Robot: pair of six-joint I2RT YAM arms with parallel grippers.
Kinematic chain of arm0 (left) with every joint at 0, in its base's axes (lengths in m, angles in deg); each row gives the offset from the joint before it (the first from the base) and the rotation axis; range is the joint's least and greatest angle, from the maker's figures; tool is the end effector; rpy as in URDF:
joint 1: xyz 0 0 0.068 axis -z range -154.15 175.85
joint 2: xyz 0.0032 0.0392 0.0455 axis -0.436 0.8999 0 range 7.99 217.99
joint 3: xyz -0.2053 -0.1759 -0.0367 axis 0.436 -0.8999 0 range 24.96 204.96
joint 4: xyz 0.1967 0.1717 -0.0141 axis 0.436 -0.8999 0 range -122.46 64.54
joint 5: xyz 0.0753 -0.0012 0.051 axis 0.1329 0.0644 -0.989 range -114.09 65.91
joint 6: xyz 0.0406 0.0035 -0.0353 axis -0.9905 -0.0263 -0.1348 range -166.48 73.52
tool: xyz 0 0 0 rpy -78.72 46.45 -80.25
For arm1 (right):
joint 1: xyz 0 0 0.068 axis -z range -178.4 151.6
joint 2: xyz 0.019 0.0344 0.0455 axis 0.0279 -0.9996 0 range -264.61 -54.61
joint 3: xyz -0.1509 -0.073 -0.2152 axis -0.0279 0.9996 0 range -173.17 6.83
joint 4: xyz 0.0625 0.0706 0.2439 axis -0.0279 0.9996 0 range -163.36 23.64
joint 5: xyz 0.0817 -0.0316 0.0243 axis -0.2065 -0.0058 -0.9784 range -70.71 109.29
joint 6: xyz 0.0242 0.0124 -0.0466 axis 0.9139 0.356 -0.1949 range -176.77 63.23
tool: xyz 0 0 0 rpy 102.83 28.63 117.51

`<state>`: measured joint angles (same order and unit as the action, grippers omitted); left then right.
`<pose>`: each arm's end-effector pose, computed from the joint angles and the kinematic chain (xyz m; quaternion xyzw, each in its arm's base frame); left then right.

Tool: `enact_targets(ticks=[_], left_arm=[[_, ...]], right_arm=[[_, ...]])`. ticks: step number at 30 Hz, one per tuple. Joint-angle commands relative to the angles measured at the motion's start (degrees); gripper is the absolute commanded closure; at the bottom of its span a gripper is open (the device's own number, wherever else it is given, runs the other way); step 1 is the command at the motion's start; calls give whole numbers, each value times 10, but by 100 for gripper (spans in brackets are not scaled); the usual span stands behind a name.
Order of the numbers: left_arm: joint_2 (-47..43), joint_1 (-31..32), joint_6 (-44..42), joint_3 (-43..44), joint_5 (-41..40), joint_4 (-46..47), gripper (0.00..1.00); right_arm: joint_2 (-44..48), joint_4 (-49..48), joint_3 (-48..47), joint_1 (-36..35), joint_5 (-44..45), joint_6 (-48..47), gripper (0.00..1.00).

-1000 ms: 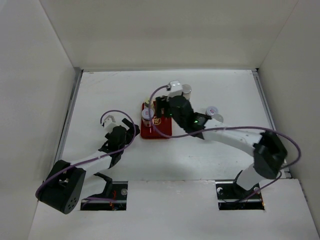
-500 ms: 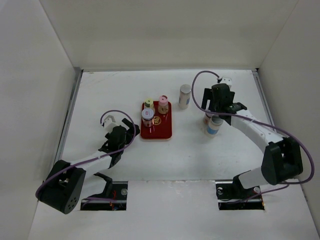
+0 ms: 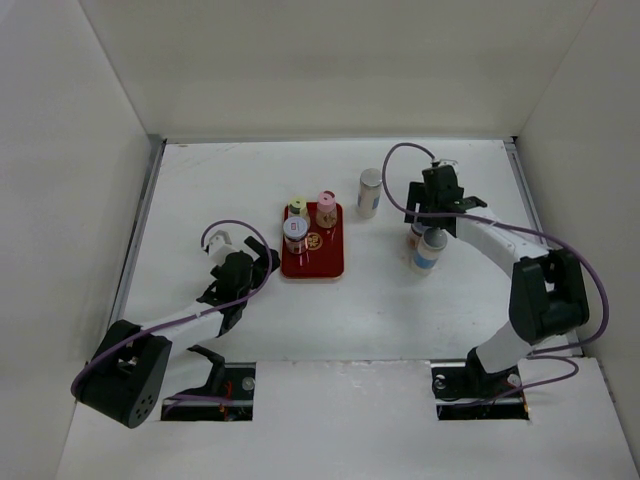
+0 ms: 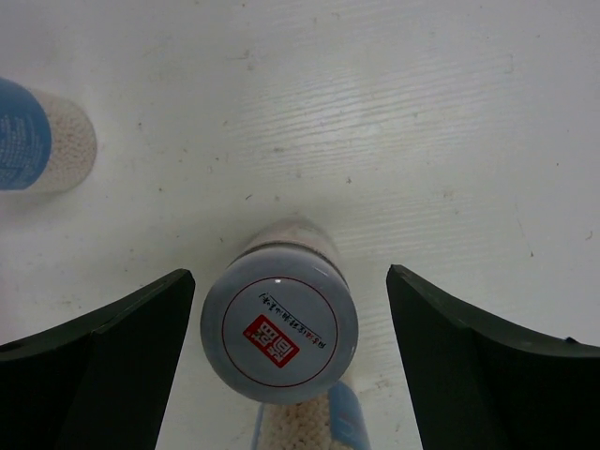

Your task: Organize the condiment bottles

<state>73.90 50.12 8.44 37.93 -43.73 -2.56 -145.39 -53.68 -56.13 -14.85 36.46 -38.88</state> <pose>0.1880 -0.0718 0.1413 -0.3078 0.8006 -0.2000 0.4736 0.3302 0.0865 0.2365 0.0656 0.9208 -0.0271 0.3835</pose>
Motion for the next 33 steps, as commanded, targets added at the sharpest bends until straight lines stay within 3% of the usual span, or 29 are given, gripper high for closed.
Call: enact_targets(ticks=[1, 4, 8, 17, 22, 27, 33], left_arm=[[-1, 4, 5, -3, 6, 8, 0], [-5, 1, 5, -5, 7, 8, 0], [3, 1, 5, -2, 7, 8, 0], [5, -1, 5, -1, 7, 9, 0], [9, -1, 5, -1, 7, 9, 0], [5, -4, 5, -2, 7, 9, 0], [5, -2, 5, -1, 8, 9, 0]], right_arm=[[-14, 2, -24, 7, -10, -4, 15], [-26, 6, -37, 4, -11, -2, 25], [-35, 15, -56, 4, -14, -5, 25], [-20, -3, -109, 10, 2, 5, 44], [17, -32, -127, 4, 21, 2, 44], [39, -34, -116, -63, 16, 8, 44], [-3, -55, -133, -177, -4, 21, 43]])
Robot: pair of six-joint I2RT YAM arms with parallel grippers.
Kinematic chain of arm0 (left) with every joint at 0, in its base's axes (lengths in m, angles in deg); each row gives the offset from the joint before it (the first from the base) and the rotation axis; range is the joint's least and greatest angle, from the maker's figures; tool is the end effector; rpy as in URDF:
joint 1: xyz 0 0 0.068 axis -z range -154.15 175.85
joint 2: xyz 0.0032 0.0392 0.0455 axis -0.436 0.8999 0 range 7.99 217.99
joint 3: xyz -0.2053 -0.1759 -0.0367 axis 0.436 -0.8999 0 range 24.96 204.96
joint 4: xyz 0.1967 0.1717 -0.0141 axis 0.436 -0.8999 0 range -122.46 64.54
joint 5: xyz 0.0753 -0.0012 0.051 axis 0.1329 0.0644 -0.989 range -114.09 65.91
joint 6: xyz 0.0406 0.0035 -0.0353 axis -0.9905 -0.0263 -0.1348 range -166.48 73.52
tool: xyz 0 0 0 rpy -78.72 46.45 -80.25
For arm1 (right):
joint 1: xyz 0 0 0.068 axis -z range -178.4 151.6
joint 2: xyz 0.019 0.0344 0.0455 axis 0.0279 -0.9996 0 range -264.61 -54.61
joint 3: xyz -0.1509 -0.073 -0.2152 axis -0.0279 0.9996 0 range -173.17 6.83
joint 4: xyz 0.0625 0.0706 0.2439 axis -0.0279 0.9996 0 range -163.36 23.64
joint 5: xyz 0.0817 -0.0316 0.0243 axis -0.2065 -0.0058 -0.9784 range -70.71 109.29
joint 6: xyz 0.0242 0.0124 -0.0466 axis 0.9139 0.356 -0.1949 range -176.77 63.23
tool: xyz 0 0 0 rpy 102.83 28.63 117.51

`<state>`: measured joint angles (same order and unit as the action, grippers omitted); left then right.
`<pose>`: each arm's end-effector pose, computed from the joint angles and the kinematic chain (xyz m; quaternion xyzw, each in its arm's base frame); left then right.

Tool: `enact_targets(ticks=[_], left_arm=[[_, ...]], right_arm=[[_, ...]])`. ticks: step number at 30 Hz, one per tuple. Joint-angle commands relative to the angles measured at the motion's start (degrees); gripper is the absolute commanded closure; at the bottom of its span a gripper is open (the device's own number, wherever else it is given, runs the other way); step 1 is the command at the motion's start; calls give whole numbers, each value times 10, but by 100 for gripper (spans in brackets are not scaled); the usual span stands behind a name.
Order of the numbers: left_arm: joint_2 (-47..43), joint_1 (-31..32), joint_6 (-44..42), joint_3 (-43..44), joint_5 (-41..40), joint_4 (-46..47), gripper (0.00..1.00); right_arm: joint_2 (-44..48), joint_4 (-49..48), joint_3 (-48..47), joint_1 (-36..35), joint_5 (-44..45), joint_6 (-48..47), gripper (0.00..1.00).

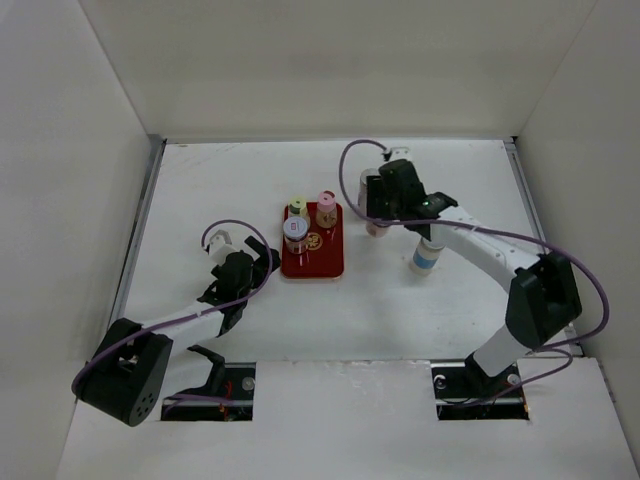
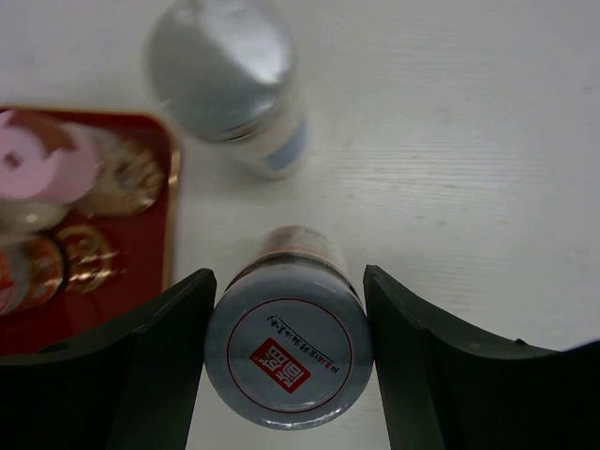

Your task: Organize the condiment bottles

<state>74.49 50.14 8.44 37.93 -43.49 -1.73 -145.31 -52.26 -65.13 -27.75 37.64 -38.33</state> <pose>0.1889 -0.0724 0.1408 -0.3067 0.8002 -0.2028 0.4738 0.3169 0.1653 0.2864 -0.0177 0.8965 0.0375 0.4411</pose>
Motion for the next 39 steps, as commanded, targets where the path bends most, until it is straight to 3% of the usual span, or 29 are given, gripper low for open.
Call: enact_targets(ticks=[1, 7, 13, 22, 25, 30, 36, 39], left_arm=[[0, -3, 5, -1, 6, 1, 0], [-10, -4, 5, -5, 6, 1, 0], [-13, -4, 5, -6, 6, 0, 0], [-8, -3, 5, -4, 6, 1, 0], [-3, -5, 5, -3, 6, 1, 0], [-8, -8, 5, -5, 5, 1, 0], [-43, -23, 6, -10, 7, -3, 0], [-67, -24, 4, -12, 9, -3, 0]], right_arm=[[-10, -76, -48, -60, -20, 16, 43], [-85, -108, -128, -127, -40, 9, 43], [-159, -99, -186, -143, -36, 2, 42], [-200, -121, -172, -143, -14, 1, 40], [-206, -125, -170, -142, -13, 3, 34], [-166, -123, -157, -143, -11, -2, 13], [-74, -111, -108, -136, -6, -6, 11], [-39, -114, -82, -97, 13, -8, 11]])
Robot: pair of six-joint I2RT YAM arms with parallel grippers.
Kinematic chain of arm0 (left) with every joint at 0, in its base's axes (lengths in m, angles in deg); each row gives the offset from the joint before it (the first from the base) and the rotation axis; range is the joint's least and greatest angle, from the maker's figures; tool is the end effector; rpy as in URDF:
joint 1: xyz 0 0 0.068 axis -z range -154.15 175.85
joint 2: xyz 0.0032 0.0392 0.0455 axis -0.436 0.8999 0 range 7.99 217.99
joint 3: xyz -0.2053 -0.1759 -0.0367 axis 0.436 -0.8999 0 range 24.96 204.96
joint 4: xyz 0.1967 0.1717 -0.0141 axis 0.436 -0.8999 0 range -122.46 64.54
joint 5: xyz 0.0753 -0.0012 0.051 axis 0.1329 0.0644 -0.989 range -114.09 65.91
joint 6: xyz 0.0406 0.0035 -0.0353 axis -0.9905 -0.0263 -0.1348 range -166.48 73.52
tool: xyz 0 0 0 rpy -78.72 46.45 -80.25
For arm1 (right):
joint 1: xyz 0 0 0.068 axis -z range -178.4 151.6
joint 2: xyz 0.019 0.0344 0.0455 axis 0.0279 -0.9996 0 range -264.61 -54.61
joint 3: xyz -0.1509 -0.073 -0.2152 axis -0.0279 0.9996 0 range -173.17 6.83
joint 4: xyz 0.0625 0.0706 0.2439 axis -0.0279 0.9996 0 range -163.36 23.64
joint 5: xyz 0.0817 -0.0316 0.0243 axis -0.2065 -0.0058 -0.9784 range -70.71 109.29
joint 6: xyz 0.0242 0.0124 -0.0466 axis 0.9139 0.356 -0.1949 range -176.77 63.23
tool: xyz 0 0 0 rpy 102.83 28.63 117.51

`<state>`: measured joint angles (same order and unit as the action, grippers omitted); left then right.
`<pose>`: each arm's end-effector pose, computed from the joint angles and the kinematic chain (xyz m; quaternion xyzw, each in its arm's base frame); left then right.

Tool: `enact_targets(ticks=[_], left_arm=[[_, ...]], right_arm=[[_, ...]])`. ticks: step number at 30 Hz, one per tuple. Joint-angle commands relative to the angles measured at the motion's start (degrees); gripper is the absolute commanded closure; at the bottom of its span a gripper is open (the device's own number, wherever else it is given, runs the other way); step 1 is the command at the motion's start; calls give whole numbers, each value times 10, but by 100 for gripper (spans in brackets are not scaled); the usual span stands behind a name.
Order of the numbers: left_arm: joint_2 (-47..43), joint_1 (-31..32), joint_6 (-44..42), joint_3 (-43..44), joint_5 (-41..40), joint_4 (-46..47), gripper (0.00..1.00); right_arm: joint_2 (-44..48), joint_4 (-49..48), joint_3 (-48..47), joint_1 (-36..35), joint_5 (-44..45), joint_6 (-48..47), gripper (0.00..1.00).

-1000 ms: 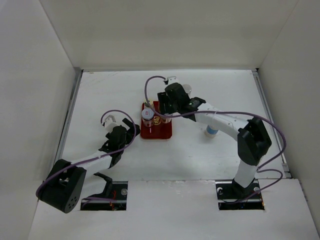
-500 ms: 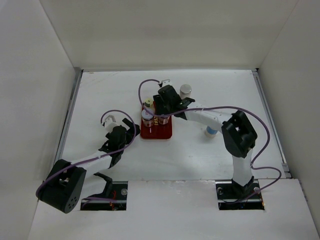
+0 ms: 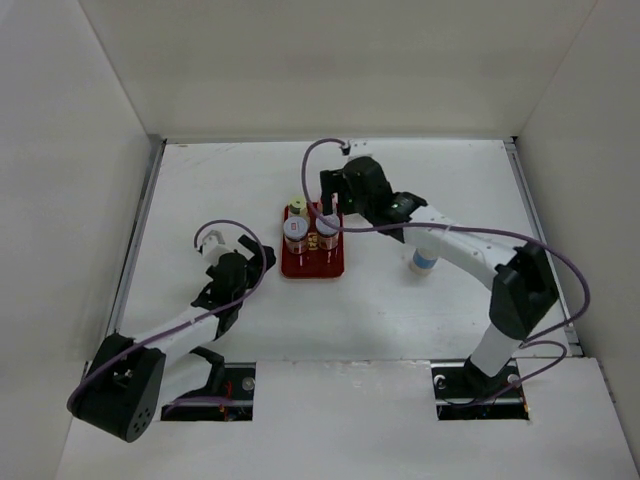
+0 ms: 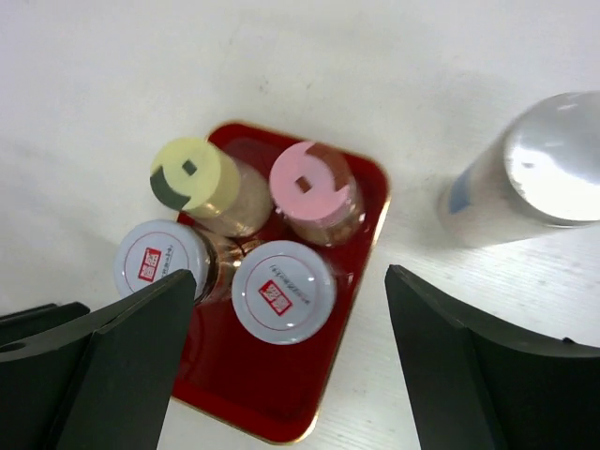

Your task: Organize the condiment bottles

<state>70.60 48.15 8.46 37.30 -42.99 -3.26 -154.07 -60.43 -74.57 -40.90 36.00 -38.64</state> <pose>0.1860 -0.0639 0.1472 -0.3188 0.7880 -0.2068 0.4844 0.3074 0.2678 0.2992 -0.1118 0.8568 0.1368 0.4845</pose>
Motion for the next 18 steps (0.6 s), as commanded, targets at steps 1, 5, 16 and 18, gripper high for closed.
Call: enact_targets(ticks=[1, 5, 16, 18], left_arm=[[-37, -4, 3, -8, 6, 14, 0], [-67, -5, -8, -7, 6, 12, 0], [-238, 2, -55, -19, 20, -26, 0], [-269, -3, -58, -30, 32, -37, 0]], right_arm=[[55, -33, 18, 47, 35, -5, 11], [43, -35, 24, 93, 64, -18, 4], [-85, -52, -52, 143, 22, -26, 0], [-97, -58, -55, 147, 19, -23, 5]])
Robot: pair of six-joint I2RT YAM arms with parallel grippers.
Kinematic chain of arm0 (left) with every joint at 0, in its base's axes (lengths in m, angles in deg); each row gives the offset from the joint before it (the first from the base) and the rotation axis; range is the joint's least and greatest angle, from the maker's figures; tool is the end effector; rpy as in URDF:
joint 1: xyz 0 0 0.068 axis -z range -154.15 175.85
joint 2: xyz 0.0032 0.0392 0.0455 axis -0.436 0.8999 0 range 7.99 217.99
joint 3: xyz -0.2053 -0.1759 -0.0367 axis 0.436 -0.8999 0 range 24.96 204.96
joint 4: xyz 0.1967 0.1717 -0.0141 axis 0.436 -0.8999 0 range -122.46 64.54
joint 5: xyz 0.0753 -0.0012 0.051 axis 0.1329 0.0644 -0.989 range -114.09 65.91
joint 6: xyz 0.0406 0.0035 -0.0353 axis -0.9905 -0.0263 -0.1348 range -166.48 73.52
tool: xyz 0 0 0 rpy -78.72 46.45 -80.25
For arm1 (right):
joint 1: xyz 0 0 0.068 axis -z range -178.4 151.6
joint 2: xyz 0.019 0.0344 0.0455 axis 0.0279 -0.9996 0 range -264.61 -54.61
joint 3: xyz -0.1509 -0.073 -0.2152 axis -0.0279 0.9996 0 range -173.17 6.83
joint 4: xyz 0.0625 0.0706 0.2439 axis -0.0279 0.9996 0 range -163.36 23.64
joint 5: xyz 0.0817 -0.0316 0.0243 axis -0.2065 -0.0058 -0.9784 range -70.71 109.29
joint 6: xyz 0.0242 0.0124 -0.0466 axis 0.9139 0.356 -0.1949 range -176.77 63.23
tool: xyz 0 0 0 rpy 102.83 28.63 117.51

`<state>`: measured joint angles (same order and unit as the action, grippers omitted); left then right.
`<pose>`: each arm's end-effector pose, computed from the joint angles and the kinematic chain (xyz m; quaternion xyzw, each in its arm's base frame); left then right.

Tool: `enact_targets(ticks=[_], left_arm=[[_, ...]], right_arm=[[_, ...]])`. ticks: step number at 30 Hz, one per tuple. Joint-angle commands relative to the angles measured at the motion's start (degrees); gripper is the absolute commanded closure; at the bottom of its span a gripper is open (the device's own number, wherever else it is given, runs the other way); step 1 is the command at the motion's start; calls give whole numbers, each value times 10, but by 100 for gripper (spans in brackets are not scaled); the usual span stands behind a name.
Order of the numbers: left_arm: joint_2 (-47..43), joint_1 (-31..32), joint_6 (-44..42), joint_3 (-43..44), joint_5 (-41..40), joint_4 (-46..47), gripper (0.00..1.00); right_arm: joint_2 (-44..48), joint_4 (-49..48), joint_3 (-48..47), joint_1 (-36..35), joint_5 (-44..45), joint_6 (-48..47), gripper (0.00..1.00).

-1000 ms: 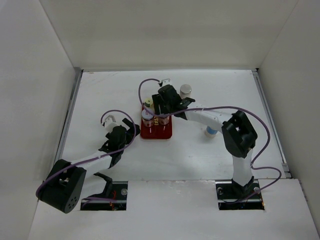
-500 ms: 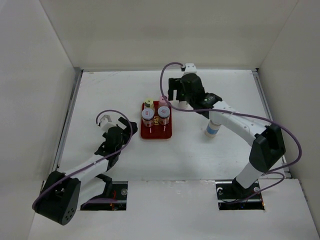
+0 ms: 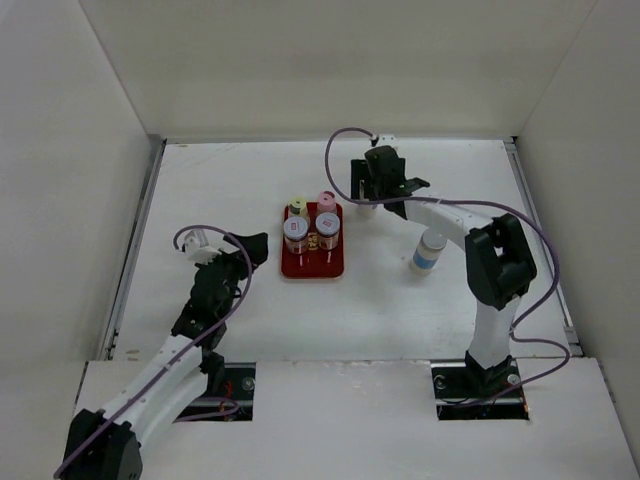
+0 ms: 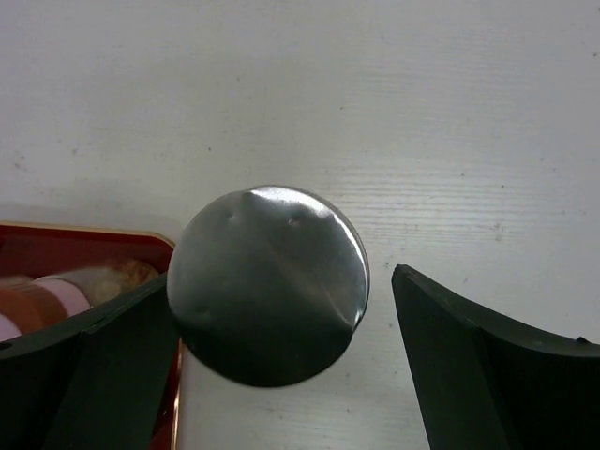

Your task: Organize the condiment bottles

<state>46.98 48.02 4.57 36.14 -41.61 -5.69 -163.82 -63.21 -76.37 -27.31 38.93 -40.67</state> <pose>0.1581 -0.0530 0.2033 -0.2828 0.6977 -0.2942 0.5888 0.3911 0.2023 0.2457 -0.0213 0.8817 0.0303 0.4704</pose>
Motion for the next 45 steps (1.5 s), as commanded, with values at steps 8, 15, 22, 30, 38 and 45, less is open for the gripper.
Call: enact_targets(ticks=[8, 15, 22, 30, 38, 45], left_arm=[[-103, -15, -26, -66, 76, -20, 0], [-132, -32, -31, -109, 78, 24, 0], [-120, -30, -35, -129, 91, 153, 0], [-98, -26, -33, -137, 77, 218, 0], [-66, -20, -20, -158, 49, 241, 0], [-81, -19, -19, -158, 50, 219, 0]], right_arm=[[57, -130, 35, 1, 7, -12, 39], [194, -115, 114, -47, 42, -27, 40], [274, -69, 161, -151, 51, -14, 40], [234, -73, 135, -254, 59, 23, 40], [113, -124, 72, -312, 80, 29, 39], [41, -137, 39, -344, 139, 32, 37]])
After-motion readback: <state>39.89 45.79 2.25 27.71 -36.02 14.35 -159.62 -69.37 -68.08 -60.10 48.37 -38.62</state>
